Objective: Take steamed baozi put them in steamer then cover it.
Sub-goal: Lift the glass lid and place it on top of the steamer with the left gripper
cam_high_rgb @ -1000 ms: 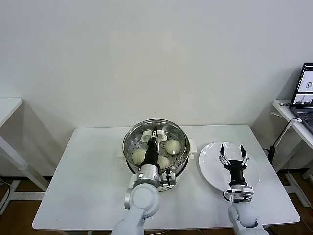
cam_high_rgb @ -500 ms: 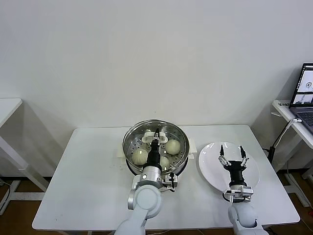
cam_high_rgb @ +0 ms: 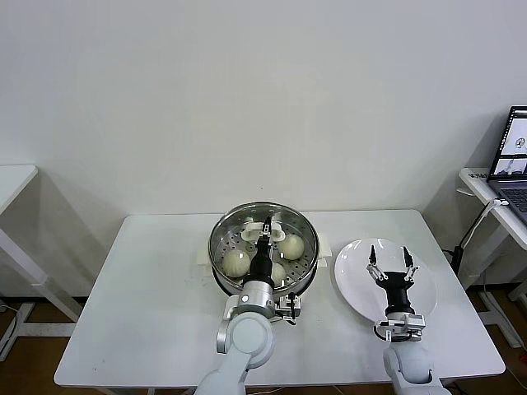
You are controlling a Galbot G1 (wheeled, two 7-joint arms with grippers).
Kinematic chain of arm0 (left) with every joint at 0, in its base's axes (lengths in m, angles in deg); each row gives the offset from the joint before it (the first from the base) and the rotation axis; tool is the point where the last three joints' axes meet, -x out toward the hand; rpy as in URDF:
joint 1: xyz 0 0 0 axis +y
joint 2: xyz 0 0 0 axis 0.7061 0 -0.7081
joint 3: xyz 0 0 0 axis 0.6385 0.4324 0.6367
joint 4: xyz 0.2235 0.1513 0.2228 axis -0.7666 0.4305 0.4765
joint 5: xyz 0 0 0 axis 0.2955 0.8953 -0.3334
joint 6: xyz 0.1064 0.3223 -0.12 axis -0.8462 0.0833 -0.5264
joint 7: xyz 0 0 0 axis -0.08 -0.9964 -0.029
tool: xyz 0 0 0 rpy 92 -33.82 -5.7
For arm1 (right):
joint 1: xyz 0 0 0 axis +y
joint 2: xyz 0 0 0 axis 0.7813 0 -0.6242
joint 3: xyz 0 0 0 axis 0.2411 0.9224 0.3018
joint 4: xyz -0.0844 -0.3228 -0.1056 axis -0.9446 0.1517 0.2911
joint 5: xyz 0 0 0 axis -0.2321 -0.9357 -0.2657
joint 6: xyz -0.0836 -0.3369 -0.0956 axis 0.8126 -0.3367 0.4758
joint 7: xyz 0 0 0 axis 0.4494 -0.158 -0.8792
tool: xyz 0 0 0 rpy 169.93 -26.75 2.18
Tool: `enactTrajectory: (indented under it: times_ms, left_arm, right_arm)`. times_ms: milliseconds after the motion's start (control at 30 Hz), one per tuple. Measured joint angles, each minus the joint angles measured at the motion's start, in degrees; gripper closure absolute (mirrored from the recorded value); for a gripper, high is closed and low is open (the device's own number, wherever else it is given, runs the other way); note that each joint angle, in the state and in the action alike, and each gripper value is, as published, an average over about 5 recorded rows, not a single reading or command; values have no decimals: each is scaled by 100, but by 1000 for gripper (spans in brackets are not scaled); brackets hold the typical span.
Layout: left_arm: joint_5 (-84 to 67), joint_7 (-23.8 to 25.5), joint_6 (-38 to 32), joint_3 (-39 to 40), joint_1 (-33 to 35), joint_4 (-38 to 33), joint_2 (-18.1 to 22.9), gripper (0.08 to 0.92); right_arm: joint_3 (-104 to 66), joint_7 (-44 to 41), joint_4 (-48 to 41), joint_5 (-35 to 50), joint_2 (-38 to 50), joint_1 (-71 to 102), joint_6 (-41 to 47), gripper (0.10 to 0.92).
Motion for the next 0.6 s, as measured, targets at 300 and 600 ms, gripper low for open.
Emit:
enactTrajectory:
  times_ms: [300, 600]
  left_arm:
    - [0, 13, -13, -12, 6, 18, 1, 809]
    - [17, 42, -48, -67, 23, 24, 1, 809]
  right_arm:
    - [-2, 0, 1, -12, -4, -5, -2, 203]
    - [-3, 2, 3, -26, -10, -11, -2, 203]
